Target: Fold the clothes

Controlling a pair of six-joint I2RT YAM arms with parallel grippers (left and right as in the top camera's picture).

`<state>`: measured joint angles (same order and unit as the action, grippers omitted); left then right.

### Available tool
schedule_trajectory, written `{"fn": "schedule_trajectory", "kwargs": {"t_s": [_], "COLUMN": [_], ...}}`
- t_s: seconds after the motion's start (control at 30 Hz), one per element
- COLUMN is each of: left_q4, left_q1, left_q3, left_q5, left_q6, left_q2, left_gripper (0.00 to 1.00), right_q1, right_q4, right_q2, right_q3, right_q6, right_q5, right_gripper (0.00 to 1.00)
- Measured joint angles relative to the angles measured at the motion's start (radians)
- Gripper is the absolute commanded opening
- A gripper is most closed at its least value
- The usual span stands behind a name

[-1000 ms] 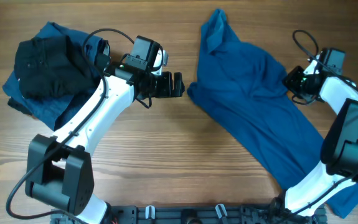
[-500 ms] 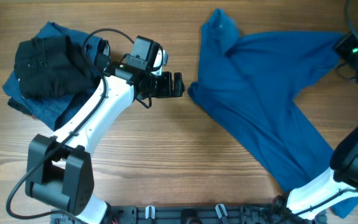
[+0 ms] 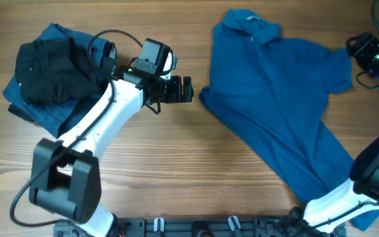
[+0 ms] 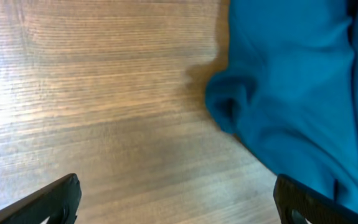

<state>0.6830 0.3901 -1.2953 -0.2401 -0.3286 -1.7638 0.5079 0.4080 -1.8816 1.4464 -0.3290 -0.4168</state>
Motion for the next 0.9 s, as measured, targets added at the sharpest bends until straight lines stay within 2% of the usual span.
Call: {"fn": "schedule_trajectory", "kwargs": {"t_s": [0.13,0.27,0.47,0.57,0.7,0.8,0.9], "left_q4": [-0.146,-0.320,-0.410,-0.410,-0.410,-0.414,-0.457], "left_q1": [0.019,0.061,0.082,0.081,0.081,0.081,0.085], "left_q3": [0.007,0.015,0.017,0.017,0.017,0.017,0.017], "left_q5": [0.005,-0.037,-0.083,-0.088,-0.097,-0.103,-0.108], "left_q6": [-0.006,-0.035,-0.228,-0.387,-0.570,-0.676,-0.749], "left_q2": [-0.114,-0.202,-0.211,-0.211,-0.211,-0.217,-0.249], "left_gripper": [0.70,0.79,0.87,0.86,0.79,0.71,0.71], "right_q1": [-0.038,-0.092,-0.109,-0.109,-0.109,-0.109,-0.109], "right_q4": [0.103,0.161,0.199,0.211,0.219,0.224,0.230], "right_q2": [0.000,0.000,0.000,0.000,0.000,0.000,0.000], "right_q3": [0.000,0.000,0.000,0.000,0.000,0.000,0.000], "right_q6": [-0.022,-0.021,-0.017,-0.017,-0.018,-0.018,-0.018], "right_q5": [-0.110,-0.150,-0.167,-0.167,-0.167,-0.167,-0.167], "right_gripper": [0.71,0.71,0.71,0.71,0.71,0.71,0.71]}}
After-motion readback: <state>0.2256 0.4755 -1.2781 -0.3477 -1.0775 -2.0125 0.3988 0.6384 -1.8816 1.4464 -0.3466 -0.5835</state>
